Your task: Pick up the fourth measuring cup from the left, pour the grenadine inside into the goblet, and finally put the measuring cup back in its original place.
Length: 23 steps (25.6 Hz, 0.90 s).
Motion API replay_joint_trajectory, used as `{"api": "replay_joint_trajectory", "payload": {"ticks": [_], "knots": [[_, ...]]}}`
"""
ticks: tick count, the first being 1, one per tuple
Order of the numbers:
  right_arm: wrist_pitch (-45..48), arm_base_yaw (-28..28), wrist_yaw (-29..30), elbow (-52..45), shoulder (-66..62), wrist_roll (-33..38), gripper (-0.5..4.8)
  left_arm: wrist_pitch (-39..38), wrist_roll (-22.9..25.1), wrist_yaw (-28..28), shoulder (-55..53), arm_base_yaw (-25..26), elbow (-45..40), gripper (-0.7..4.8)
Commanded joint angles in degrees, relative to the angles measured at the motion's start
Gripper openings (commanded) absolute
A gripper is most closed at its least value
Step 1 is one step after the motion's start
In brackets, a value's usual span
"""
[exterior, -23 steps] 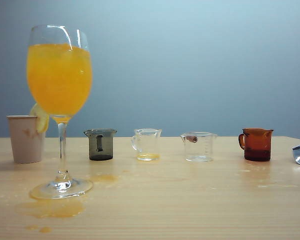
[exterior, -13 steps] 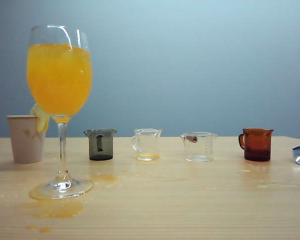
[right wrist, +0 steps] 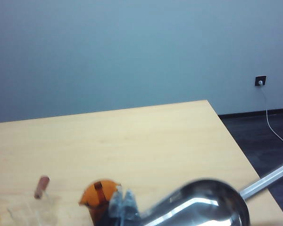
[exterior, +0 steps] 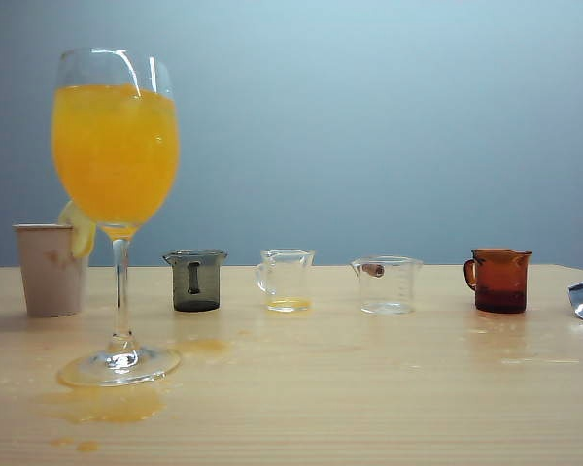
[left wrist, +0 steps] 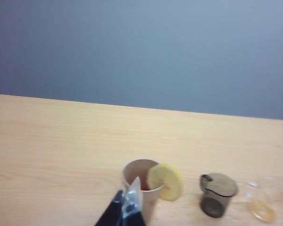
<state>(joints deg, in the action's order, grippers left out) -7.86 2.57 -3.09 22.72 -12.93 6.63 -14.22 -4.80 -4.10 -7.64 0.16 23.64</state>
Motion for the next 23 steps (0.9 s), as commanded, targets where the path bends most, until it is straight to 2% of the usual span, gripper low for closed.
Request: {"api": "replay_joint_trajectory", "payload": {"ticks": [1,5,7,11,12,14,15,16,20,23], "knots": [[3.58,0.09,1.09,3.56,-6.19,0.24,-0.07,-0.24,-0.17,-3.28,-5.05,-0.11,5.42,-0.04],[5.55,0.09,1.92,6.78,-13.86,0.24,-0.07,-0.35,-0.15,-7.45,-12.83,-0.11,13.33,-0.04],[10.56,0.09,3.06,6.73,-18.16,0.92,-0.07,-1.33,-0.17,-10.36,-18.78,-0.44,20.39,-0.04],[13.07,0.09,3.23,6.32,-24.11,0.85,-0.07,-3.56,0.17,-12.63,-25.53,-3.45,27.91,-0.04],[14.88,0.11,3.30,5.60,-25.68,0.85,-0.07,-3.96,0.26,-12.66,-27.58,-4.85,29.55,-0.04],[25.16,1.88,4.07,1.25,-30.32,0.90,-0.07,-3.45,0.28,-11.80,-33.40,-11.54,33.05,-0.05],[26.56,2.54,3.02,0.42,-31.58,0.87,-0.07,-3.28,0.31,-10.73,-34.58,-13.53,33.53,-0.05],[27.89,3.96,1.75,-0.83,-34.64,0.83,-0.07,-3.04,0.46,-7.43,-36.68,-18.01,34.10,-0.05],[32.89,6.54,1.75,-2.34,-41.94,-1.40,-0.06,-2.91,5.57,-5.79,-39.91,-24.55,34.21,-0.05],[39.60,7.15,1.77,-2.93,-48.94,-2.14,-0.06,-2.84,6.49,-6.45,-41.79,-27.45,34.21,-0.05]]}}
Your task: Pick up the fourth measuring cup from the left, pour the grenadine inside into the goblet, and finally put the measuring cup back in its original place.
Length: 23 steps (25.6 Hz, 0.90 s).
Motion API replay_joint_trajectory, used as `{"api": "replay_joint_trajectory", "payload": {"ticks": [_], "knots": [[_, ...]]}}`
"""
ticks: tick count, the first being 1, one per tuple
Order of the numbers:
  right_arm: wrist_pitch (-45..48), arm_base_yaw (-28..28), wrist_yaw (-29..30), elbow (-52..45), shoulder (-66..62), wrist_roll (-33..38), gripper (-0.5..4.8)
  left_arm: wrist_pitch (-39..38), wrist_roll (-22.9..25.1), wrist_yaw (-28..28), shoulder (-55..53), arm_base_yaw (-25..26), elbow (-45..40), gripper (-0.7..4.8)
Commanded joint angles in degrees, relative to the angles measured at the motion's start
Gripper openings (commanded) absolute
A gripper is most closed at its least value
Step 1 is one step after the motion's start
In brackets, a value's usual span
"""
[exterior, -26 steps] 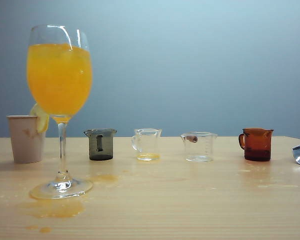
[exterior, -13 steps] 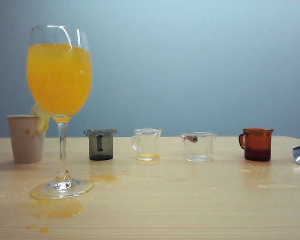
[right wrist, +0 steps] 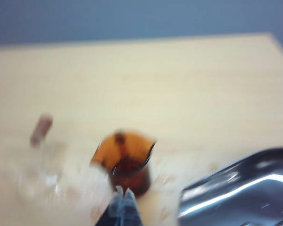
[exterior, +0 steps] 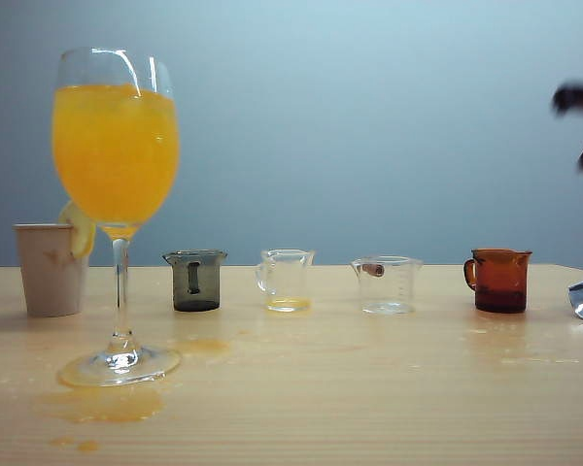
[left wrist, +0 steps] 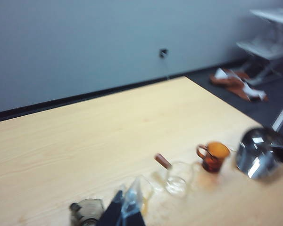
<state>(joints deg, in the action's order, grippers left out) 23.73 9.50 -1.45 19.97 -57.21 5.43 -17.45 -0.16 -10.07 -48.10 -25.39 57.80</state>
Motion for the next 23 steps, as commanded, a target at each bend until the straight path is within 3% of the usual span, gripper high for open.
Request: {"api": "replay_joint_trajectory", "payload": {"ticks": [1,10,13,14,15,16,18,19,23], "knots": [[9.99,0.22,0.11,-0.17,-6.78,-0.96,-0.06,0.35,1.86,-0.96,-1.90,-2.60,0.04,-0.05],[29.46,0.24,0.13,-0.02,-28.48,-4.17,-0.06,-6.12,1.92,-4.15,-5.31,-3.78,0.04,-0.05],[34.67,0.17,0.17,0.11,-33.20,-4.20,0.06,-6.93,4.48,-4.15,-5.49,-3.78,0.04,-0.05],[35.10,0.17,0.35,0.33,-34.05,-4.20,0.33,-6.88,5.01,-4.13,-5.49,-3.78,0.04,-0.05],[35.12,0.17,0.55,0.74,-35.04,-4.20,0.94,-6.82,5.86,-4.13,-5.51,-3.78,0.04,-0.05],[35.06,0.17,1.75,1.38,-36.57,-4.20,2.39,-6.78,6.19,-4.11,-5.51,-3.78,0.04,-0.05],[35.06,0.17,1.84,2.58,-39.08,-4.20,4.39,-6.73,6.16,-4.15,-5.51,-3.78,0.04,-0.05],[35.10,0.17,1.86,3.23,-40.04,-4.22,4.76,-6.80,6.16,-4.17,-5.51,-3.78,0.04,-0.05],[35.08,0.17,1.81,5.99,-43.39,-5.75,4.79,-7.45,6.16,-4.33,-5.51,-3.78,0.02,-0.05]]}}
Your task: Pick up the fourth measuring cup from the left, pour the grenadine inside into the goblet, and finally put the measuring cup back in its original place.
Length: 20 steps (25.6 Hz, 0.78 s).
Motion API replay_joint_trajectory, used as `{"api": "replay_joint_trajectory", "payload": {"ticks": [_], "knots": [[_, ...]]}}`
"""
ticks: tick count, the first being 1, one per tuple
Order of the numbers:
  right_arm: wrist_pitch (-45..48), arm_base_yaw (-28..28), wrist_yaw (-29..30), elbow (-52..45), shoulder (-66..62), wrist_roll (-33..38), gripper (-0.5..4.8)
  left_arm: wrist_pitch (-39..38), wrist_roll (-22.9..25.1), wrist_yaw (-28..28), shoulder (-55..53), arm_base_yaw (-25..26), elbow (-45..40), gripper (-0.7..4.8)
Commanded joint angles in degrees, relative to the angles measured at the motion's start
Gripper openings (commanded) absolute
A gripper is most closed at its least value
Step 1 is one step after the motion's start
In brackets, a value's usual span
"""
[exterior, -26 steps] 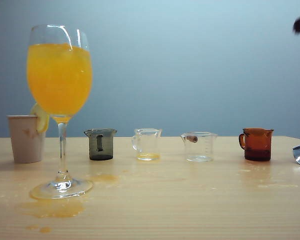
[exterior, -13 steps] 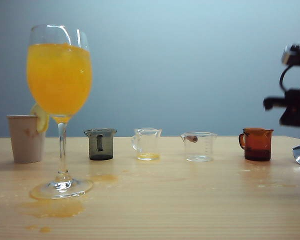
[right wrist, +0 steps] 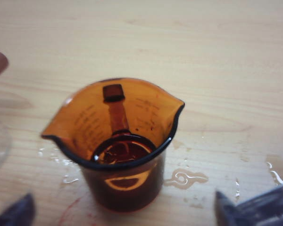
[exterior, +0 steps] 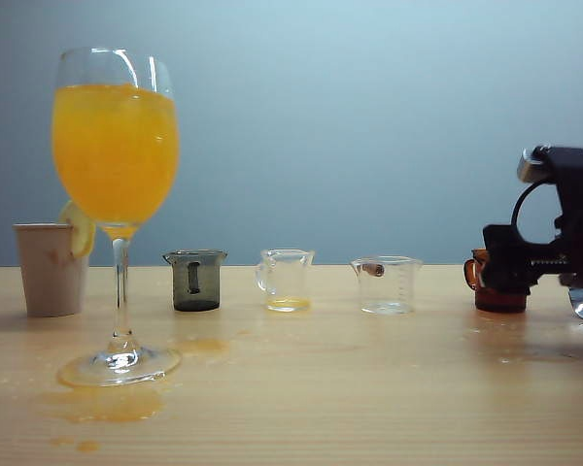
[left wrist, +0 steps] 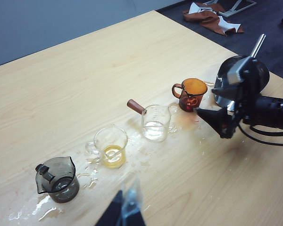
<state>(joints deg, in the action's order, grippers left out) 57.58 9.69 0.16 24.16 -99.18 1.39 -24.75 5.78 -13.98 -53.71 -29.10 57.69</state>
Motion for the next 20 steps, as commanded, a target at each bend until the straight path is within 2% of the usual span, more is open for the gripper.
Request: {"api": "replay_joint_trajectory", "payload": {"ticks": [1,10,17,19,20], "knots": [[1.25,-0.02,0.17,2.54,-2.23,-2.05,4.79,-0.42,0.24,-0.42,0.11,-0.07,0.15,-0.05],[1.07,-0.04,0.28,10.69,-11.02,-2.21,4.79,-3.54,0.24,-0.35,0.11,-0.07,0.07,-0.05],[1.05,-0.04,-0.02,12.55,-11.96,-1.38,4.79,-4.00,0.24,-0.26,0.09,-0.07,0.07,-0.05],[0.66,-0.02,0.00,12.55,-11.96,-1.36,3.90,-4.02,0.22,-0.26,0.09,-0.07,0.07,-0.05],[0.66,-0.02,0.00,12.55,-11.96,-0.98,2.44,-4.02,0.22,-0.28,0.09,-0.07,0.07,-0.05]]}}
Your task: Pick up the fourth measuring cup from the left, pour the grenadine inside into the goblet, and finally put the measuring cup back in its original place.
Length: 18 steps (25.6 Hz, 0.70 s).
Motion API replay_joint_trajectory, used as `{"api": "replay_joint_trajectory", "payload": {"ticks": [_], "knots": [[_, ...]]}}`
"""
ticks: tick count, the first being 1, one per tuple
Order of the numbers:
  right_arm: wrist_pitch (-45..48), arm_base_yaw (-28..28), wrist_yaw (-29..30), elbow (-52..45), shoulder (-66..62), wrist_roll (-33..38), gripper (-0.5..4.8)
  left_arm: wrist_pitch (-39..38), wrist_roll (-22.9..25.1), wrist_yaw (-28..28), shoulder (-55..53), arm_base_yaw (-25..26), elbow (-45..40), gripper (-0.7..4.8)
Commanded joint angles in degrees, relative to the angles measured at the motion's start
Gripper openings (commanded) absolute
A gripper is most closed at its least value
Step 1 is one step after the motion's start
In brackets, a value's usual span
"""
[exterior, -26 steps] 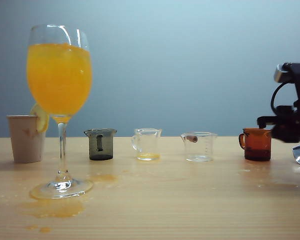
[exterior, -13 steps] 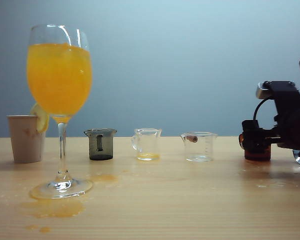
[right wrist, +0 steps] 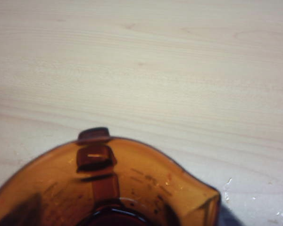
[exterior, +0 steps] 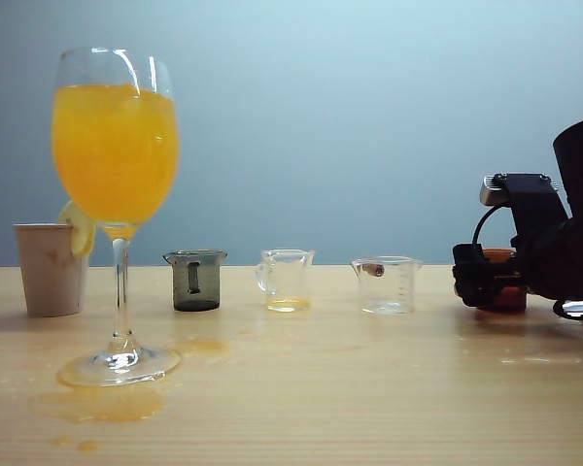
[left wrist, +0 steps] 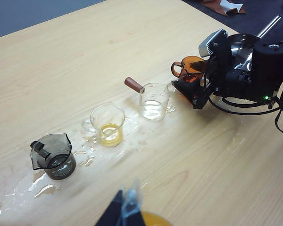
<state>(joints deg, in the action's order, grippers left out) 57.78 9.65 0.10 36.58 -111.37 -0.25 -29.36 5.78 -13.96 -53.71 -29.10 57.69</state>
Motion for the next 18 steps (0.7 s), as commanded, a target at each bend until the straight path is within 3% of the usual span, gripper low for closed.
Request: {"api": "replay_joint_trajectory", "payload": {"ticks": [1,2,3,10,14,18], "knots": [[0.46,0.02,0.09,0.13,0.24,0.66,1.86,0.59,0.22,-0.31,0.09,-0.07,0.07,-0.05],[0.50,0.02,0.09,0.13,0.24,0.63,1.09,0.50,0.22,-0.31,0.09,-0.07,0.07,-0.05],[0.66,0.02,0.09,0.13,0.24,0.63,1.03,0.44,0.22,-0.31,0.09,-0.07,0.07,-0.05],[-0.68,4.90,3.65,0.26,8.13,0.90,1.04,-0.72,0.04,-0.20,1.18,-0.04,0.20,-0.05],[-16.63,9.86,4.92,4.04,15.85,2.16,1.04,-3.34,-5.51,0.79,4.83,-0.07,0.26,-0.05],[-25.05,16.13,7.74,9.57,21.03,2.23,1.04,-11.54,-5.81,4.11,9.86,-0.07,0.24,-0.05]]}}
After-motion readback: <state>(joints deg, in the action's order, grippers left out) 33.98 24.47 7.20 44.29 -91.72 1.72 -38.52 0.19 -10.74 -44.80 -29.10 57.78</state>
